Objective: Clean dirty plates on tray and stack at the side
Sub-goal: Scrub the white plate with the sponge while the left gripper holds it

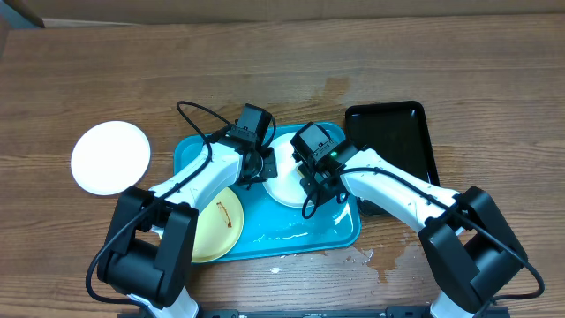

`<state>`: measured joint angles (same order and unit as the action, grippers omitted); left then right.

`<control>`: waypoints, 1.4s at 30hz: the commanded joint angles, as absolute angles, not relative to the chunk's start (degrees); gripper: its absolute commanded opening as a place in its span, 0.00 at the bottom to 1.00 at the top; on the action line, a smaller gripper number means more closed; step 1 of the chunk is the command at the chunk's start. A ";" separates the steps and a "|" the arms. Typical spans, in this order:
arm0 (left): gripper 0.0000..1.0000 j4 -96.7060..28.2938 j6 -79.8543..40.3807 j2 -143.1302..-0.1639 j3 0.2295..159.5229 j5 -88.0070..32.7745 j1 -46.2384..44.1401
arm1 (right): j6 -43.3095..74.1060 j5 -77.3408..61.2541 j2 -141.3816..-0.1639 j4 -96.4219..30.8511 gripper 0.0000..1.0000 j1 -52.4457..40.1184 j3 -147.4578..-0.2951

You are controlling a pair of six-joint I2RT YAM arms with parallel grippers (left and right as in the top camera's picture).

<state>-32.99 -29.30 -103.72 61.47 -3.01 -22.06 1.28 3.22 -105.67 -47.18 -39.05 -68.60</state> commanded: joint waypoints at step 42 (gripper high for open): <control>0.04 -34.37 -26.48 -103.83 60.84 -1.89 -22.11 | 4.78 17.76 -106.54 -35.64 0.04 -38.39 -59.94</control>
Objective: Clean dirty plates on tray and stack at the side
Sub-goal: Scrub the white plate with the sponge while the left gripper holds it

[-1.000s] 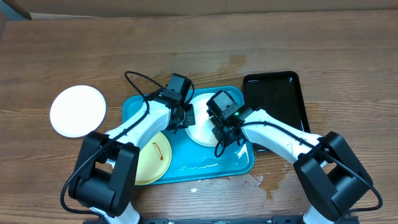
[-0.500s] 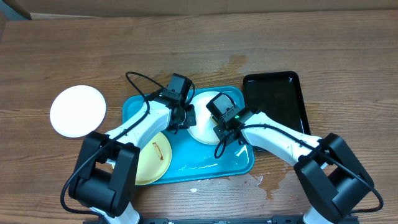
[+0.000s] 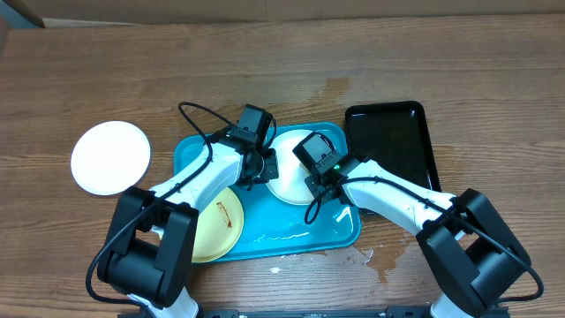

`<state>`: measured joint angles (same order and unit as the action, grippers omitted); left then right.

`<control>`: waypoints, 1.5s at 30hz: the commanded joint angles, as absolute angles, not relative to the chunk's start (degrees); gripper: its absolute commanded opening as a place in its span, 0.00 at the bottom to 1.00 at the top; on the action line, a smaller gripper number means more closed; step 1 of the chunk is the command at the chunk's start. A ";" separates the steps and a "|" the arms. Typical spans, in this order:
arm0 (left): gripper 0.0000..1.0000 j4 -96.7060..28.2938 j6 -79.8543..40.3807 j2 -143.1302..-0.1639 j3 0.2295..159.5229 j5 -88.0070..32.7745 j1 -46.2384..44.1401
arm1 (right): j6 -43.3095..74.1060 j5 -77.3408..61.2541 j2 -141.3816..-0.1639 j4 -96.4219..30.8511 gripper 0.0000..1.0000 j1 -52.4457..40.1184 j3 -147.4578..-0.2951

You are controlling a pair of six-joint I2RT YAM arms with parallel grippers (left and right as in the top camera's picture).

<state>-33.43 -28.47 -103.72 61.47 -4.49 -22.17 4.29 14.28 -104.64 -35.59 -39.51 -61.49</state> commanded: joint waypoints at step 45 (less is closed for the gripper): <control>0.04 -34.24 -25.26 -103.83 60.86 -2.17 -22.11 | -0.58 4.89 -113.19 -15.09 0.04 -32.29 -59.94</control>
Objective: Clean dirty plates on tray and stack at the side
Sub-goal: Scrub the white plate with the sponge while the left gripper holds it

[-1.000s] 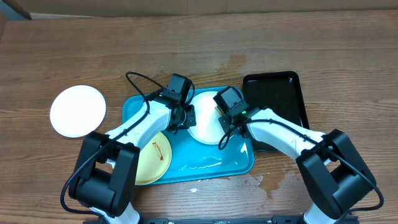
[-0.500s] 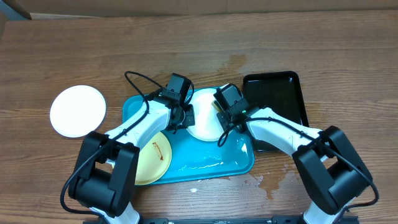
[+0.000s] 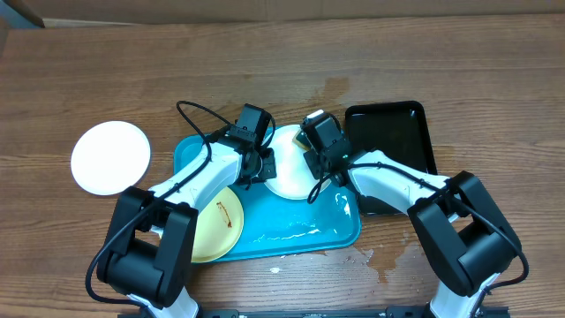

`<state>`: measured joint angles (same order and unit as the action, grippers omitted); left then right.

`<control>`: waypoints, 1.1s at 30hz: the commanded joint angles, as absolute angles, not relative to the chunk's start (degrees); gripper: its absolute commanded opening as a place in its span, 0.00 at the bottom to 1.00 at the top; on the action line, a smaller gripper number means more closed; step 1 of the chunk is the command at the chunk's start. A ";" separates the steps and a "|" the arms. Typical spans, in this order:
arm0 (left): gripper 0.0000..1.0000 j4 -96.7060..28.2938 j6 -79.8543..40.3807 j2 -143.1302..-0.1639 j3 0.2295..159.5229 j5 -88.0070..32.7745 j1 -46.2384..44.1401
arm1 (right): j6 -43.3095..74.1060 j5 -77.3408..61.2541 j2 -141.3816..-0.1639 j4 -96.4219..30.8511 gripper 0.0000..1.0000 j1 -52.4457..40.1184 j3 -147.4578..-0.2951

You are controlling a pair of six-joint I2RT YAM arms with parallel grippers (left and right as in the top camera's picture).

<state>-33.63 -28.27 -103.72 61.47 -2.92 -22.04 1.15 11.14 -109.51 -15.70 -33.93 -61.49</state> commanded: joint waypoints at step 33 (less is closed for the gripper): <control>0.04 -34.46 -25.30 -103.83 60.86 -2.57 -22.11 | -10.48 -16.99 -105.27 -13.69 0.04 -25.34 -68.84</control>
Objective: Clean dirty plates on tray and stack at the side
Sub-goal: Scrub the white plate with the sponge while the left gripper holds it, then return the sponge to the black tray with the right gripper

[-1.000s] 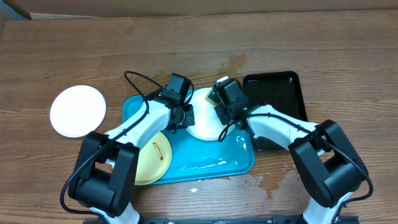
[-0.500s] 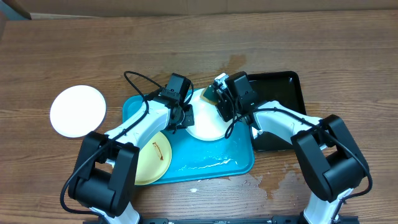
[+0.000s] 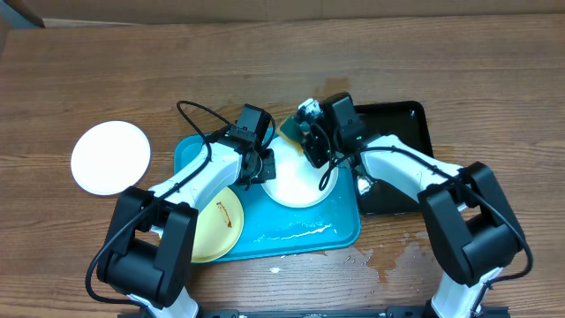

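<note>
A white plate point(image 3: 298, 185) lies on the blue tray point(image 3: 190, 155), right of middle. At its left rim my left gripper point(image 3: 266, 167) looks shut on the plate's edge. Just past the plate's far edge, my right gripper point(image 3: 303, 134) is shut on a green sponge point(image 3: 289, 132). A yellow plate point(image 3: 217, 226) with a red smear sits at the tray's near left corner, hanging over the edge. Another white plate point(image 3: 110, 157) rests on the table to the left of the tray.
A black tray point(image 3: 402, 141) lies right of the blue tray, under my right arm. Water pools on the blue tray's near part point(image 3: 300, 231), and drops point(image 3: 371, 256) wet the table at its near right corner.
My right gripper has moved from the white plate's far right part to just beyond its far edge. The green sponge now shows and more of the plate is uncovered. The left arm has not moved.
My left gripper stayed at the white plate's left rim throughout. My right gripper was over the plate's right side, then lower on it, then at its far right part, and now it is off the far edge with the sponge.
</note>
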`<state>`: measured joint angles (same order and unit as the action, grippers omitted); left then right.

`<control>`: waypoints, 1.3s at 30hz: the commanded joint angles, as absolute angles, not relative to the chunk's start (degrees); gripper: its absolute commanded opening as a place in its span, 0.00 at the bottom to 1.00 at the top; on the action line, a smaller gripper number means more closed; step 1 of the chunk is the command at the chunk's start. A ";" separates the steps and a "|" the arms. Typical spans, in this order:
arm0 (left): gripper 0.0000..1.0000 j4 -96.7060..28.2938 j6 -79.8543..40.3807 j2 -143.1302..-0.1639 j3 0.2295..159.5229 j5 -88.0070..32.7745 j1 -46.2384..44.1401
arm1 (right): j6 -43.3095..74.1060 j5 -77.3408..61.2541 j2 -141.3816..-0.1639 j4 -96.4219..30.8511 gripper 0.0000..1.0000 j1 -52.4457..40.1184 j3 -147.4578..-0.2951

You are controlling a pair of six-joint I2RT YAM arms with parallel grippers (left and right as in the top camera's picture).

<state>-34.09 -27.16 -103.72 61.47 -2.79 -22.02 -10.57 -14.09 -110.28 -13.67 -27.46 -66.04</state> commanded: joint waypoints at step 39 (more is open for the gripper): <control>0.30 -37.50 -12.84 -103.83 62.52 -5.56 -22.06 | 12.05 -4.69 -90.15 -52.82 0.04 -6.59 -64.64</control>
